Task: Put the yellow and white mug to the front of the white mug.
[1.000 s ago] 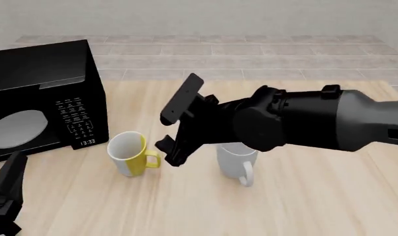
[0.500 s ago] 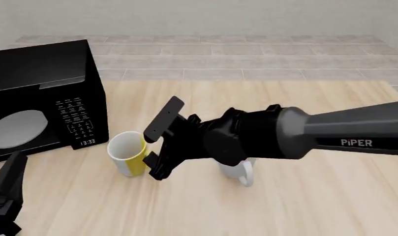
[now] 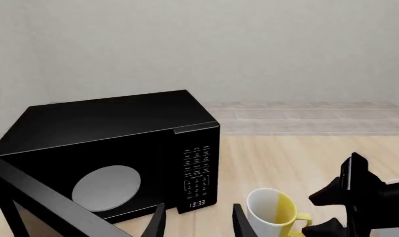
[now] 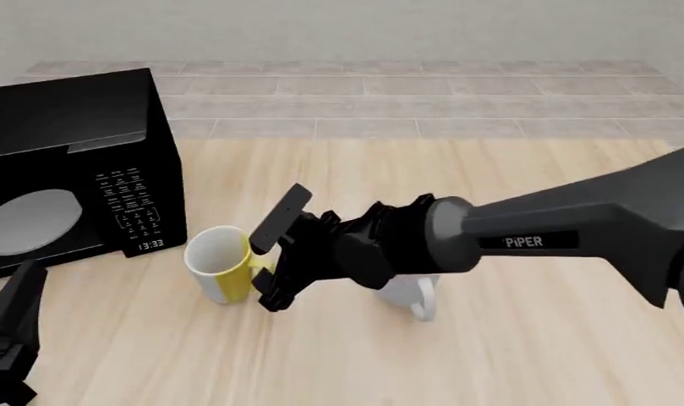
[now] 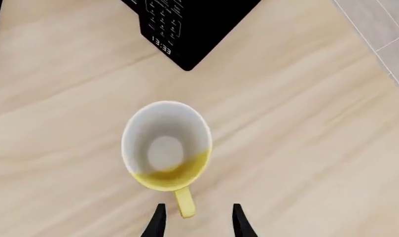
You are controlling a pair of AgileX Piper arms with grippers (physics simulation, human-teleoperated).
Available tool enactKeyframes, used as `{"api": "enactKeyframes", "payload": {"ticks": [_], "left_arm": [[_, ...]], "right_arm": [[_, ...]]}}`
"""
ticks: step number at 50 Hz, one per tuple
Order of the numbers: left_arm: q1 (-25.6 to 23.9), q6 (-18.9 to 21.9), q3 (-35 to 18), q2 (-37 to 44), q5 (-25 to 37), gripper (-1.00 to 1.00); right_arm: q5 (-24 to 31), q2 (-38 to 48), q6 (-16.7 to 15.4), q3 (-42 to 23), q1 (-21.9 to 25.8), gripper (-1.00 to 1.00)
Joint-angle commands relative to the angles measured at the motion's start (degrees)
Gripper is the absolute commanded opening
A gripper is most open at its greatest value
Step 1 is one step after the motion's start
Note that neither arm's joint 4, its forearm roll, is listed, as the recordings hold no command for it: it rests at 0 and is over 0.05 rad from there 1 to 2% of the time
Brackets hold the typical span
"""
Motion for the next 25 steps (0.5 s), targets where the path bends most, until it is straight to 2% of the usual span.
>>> {"api": "enactKeyframes", "payload": {"ticks": [1,20,21,25], "left_arm": [[0.0,0.0,0.0,0.0,0.0,1.00],[0.0,0.0,0.0,0.0,0.0,1.00],[0.0,0.0,0.0,0.0,0.0,1.00],[0.0,0.0,0.0,0.0,0.0,1.00]], "right_arm": [[-1.6,4.4,0.2,-1.1,0.6,1.00],[-2.7,6.3,1.6,-0.4,2.9,1.00],[-2.5,6.2,2.0,-0.4,3.2,-1.00],[-2.2,5.5,1.6,0.0,3.4,-1.00]]}}
